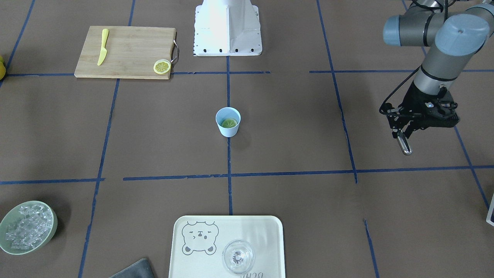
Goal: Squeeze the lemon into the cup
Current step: 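Lift the metal rod upward with the left gripper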
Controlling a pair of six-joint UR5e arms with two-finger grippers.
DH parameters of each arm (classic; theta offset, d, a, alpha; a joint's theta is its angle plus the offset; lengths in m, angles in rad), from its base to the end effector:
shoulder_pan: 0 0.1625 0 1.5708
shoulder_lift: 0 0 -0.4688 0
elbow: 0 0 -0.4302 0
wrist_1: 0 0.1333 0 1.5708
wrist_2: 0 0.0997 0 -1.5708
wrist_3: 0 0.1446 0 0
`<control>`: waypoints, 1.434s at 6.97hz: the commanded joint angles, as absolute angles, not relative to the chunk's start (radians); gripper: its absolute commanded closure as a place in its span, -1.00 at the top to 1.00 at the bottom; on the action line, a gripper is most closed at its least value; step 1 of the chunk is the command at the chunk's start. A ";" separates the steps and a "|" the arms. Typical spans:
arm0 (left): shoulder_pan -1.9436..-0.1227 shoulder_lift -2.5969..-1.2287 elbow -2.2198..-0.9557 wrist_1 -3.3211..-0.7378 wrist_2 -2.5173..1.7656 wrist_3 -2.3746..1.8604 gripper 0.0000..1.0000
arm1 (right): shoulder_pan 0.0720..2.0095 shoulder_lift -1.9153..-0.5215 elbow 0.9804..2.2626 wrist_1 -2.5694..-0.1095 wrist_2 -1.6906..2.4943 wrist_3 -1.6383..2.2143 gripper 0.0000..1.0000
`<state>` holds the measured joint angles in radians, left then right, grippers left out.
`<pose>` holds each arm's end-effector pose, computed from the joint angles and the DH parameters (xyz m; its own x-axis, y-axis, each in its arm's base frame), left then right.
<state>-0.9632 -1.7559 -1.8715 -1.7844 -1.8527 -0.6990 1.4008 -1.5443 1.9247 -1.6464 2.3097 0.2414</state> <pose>0.2846 -0.5724 0.4645 0.8065 0.1281 -0.5772 0.1072 0.9284 0.3558 -0.0558 -0.5374 0.5434 0.7128 -0.0901 0.6955 -0.0093 0.9904 0.1378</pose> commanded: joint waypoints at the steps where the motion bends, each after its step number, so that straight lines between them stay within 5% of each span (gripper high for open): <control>1: -0.954 -1.799 -1.902 -1.801 -1.639 -0.754 -1.00 | 1.439 -1.623 1.930 -1.644 2.338 0.170 1.00; 4: -0.888 -1.983 -1.962 -1.813 -1.554 -0.741 -1.00 | 1.483 -1.663 1.924 -1.647 2.353 0.137 1.00; 10: -0.826 -2.005 -1.985 -2.310 -1.552 -0.908 -1.00 | 1.555 -1.651 1.818 -1.643 2.322 0.043 1.00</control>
<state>-0.8627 -2.0044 -1.9868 -2.1579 -1.5545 -0.7978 1.5525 -1.6823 1.8333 -1.6425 2.3247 0.0358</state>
